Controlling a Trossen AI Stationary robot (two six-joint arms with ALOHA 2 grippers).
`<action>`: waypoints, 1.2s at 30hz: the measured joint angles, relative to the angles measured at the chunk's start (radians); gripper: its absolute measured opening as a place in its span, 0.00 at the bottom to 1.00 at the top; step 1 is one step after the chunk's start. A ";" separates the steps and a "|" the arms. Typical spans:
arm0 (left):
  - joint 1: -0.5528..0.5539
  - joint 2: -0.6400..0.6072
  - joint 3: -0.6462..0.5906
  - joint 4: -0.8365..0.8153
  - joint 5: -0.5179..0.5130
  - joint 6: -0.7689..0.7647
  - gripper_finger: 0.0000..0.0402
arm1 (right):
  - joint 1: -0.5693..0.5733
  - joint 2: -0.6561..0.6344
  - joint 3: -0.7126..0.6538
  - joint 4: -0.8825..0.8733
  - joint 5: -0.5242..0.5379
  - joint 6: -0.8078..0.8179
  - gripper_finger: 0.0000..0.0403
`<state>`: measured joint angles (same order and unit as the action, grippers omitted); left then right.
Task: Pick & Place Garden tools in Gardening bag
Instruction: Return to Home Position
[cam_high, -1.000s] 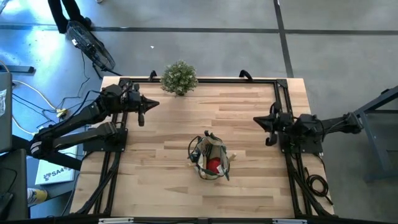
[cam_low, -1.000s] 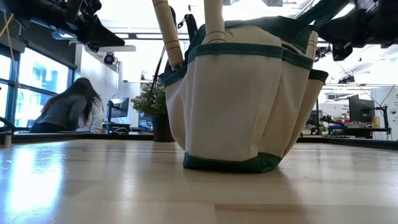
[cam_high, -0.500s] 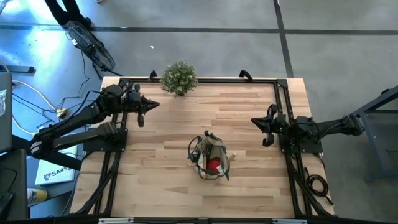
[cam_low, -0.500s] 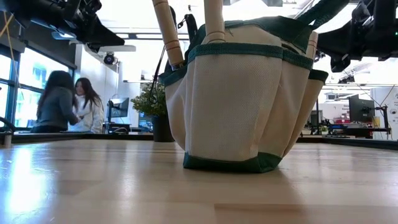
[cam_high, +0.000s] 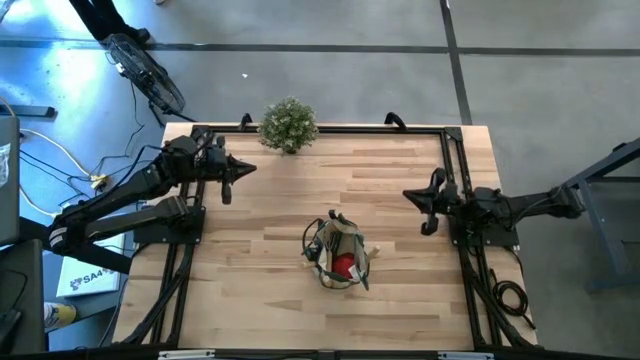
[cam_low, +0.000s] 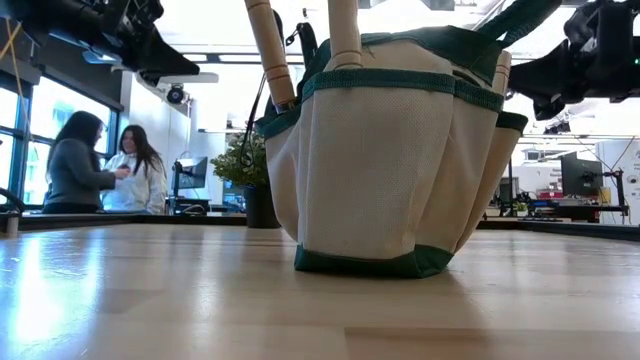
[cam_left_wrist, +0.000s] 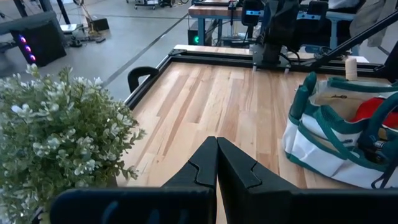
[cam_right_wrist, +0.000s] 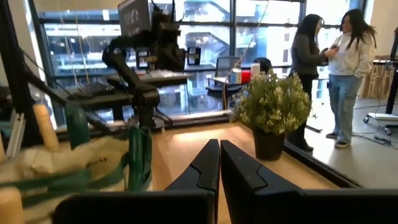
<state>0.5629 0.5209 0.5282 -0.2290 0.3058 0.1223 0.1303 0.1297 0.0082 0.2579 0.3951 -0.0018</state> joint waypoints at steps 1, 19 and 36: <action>0.000 0.000 0.000 -0.005 0.000 0.000 0.00 | 0.000 -0.009 0.002 -0.023 -0.001 0.000 0.01; 0.000 0.000 0.000 -0.005 -0.002 0.004 0.00 | 0.000 -0.122 0.057 -0.260 -0.086 0.087 0.01; 0.000 0.000 0.000 -0.005 -0.001 -0.022 0.00 | 0.000 -0.122 0.001 -0.174 -0.115 0.100 0.01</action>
<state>0.5629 0.5209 0.5282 -0.2337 0.3046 0.1001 0.1307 0.0074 0.0090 0.0837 0.2804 0.0978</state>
